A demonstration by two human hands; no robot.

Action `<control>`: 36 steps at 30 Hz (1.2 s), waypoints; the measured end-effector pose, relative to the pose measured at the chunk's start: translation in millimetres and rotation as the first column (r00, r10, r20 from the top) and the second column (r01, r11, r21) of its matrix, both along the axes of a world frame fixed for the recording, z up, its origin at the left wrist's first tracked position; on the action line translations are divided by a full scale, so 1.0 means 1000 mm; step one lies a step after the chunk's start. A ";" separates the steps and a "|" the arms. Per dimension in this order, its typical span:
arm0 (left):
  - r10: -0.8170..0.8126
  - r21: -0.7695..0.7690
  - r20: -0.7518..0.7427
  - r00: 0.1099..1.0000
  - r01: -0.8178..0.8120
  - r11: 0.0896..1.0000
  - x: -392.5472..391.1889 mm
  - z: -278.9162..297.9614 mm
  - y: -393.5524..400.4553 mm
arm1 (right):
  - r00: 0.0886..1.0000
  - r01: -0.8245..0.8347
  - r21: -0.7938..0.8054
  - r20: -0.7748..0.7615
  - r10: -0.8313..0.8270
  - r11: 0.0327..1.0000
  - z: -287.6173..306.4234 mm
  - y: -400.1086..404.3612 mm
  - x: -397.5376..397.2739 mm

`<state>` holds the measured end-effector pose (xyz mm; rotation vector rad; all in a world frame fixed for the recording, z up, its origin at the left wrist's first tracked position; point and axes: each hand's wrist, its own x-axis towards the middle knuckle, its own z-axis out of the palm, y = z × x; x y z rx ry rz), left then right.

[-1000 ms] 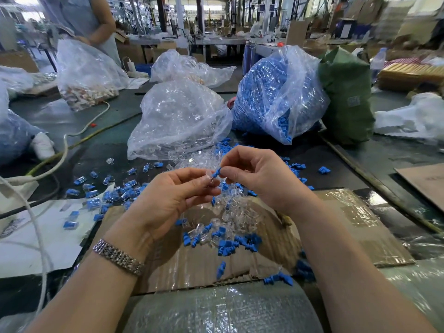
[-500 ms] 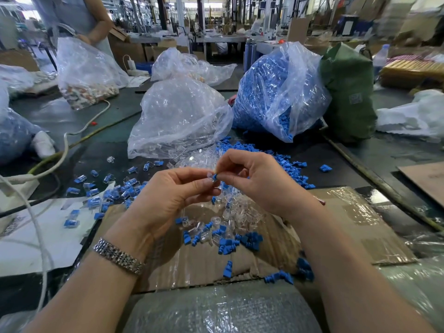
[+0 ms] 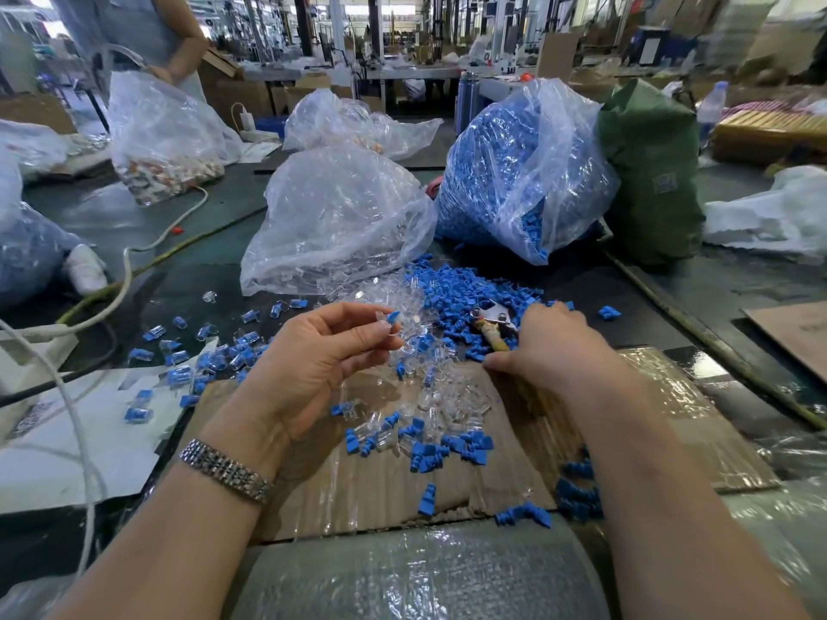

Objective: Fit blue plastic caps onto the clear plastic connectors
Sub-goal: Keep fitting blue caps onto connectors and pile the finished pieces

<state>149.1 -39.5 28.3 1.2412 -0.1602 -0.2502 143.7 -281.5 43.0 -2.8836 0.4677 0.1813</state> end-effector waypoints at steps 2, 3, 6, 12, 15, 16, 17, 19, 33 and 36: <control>0.003 0.004 -0.003 1.000 -0.003 1.000 0.001 -0.001 0.000 | 0.999 -0.025 0.008 0.024 0.025 1.000 -0.002 0.003 0.000; 0.002 0.005 -0.005 1.000 -0.002 1.000 0.001 -0.002 0.000 | 0.998 -0.036 0.012 0.048 0.036 0.999 -0.003 0.002 0.000; 0.010 0.011 -0.013 1.000 -0.010 1.000 0.003 -0.003 0.003 | 0.991 -0.038 0.073 0.130 0.028 0.997 -0.001 -0.001 0.001; 0.060 -0.059 -0.045 0.997 -0.063 0.996 0.006 -0.003 0.006 | 0.972 -0.173 0.627 0.234 0.029 0.760 0.013 -0.004 -0.001; 0.065 -0.112 -0.066 0.996 -0.072 0.991 0.007 -0.003 0.006 | 0.959 -0.189 0.884 0.073 0.274 0.428 0.018 0.002 -0.009; 0.066 -0.126 -0.070 0.995 -0.074 0.989 0.007 -0.003 0.005 | 0.934 -0.190 0.902 0.045 0.354 0.389 0.018 0.005 -0.011; 0.066 -0.135 -0.072 0.995 -0.075 0.988 0.007 -0.003 0.004 | 0.913 -0.206 0.901 0.037 0.406 0.382 0.017 0.008 -0.013; 0.061 -0.130 -0.066 0.996 -0.069 0.989 0.006 -0.002 0.002 | 0.891 -0.247 0.885 0.047 0.452 0.394 0.017 0.015 -0.015; 0.065 0.006 0.002 0.998 -0.065 0.998 0.003 -0.002 -0.010 | 0.892 -0.284 0.839 0.055 0.448 0.464 0.021 0.031 -0.024; 0.092 0.017 0.034 0.995 -0.092 0.996 0.002 -0.002 -0.010 | 0.901 -0.304 0.813 0.076 0.427 0.497 0.023 0.035 -0.026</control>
